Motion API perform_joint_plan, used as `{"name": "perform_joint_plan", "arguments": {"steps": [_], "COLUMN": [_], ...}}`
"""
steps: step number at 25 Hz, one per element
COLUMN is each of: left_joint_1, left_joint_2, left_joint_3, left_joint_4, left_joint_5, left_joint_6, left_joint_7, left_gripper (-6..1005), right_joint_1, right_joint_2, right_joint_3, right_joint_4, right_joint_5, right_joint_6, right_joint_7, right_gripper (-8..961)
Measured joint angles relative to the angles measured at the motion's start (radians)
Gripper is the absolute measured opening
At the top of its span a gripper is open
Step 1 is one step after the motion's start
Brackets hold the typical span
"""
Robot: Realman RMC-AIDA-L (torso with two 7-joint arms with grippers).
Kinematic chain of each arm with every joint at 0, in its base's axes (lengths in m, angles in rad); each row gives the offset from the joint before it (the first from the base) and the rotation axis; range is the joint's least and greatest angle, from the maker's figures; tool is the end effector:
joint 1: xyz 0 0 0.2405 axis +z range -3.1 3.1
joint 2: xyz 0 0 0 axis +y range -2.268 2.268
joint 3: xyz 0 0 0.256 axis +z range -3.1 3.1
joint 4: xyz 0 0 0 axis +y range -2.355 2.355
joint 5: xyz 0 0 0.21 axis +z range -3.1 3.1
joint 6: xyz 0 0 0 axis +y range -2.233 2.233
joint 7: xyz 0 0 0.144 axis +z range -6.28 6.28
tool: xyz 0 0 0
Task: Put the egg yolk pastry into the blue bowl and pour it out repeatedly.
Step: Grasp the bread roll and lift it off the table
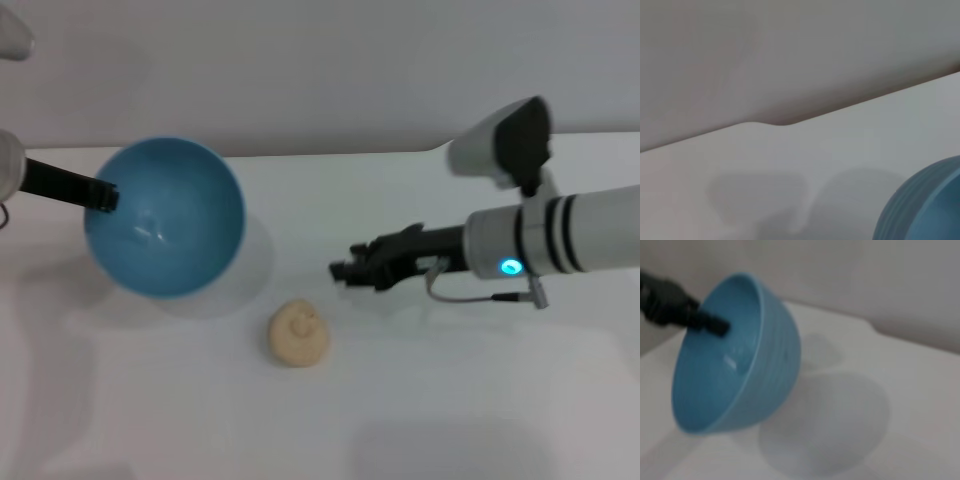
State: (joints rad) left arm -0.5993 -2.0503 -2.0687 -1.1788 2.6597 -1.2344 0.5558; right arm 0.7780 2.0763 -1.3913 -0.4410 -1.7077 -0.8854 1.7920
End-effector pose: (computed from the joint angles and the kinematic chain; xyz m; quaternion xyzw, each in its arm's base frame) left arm -0.2429 0.4066 0.0579 -0.8288 -0.4404 0.0602 0.3397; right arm 0.2098 0.3930 -0.0956 -0.9279 0.3241 0.0984 0.1560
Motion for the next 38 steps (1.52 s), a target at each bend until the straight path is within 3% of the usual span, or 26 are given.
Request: {"name": "perform_joint_plan", "arguments": {"steps": [6,14,25,38], "left_joint_1": [0.012,0.005,0.001,0.004], "left_joint_2": [-0.003,-0.004,-0.004,-0.005], "left_joint_3": [0.000,0.037,0.069,0.099], "left_joint_4": [-0.066,-0.070,-0.070,-0.070], "left_joint_5": [0.041,0.042,0.043,0.042], "left_joint_6": [-0.029,-0.033,-0.031,-0.030], "left_joint_7": [-0.031,-0.031,-0.033,-0.033], "left_gripper": [14,14,14,13], "right_joint_1": [0.031,0.034,0.020,-0.003], "right_joint_2": [0.011,0.014,0.015,0.014], "right_joint_3": [-0.132,-0.349,-0.695,-0.797], "right_joint_4": [0.013,0.008,-0.015,-0.018], "right_joint_5": [0.016,0.201,0.529,0.671], "right_joint_6": [0.026,0.087,0.304,0.379], "right_joint_7": [0.038,0.040,0.034,0.039], "right_gripper": [453,590,588,586]}}
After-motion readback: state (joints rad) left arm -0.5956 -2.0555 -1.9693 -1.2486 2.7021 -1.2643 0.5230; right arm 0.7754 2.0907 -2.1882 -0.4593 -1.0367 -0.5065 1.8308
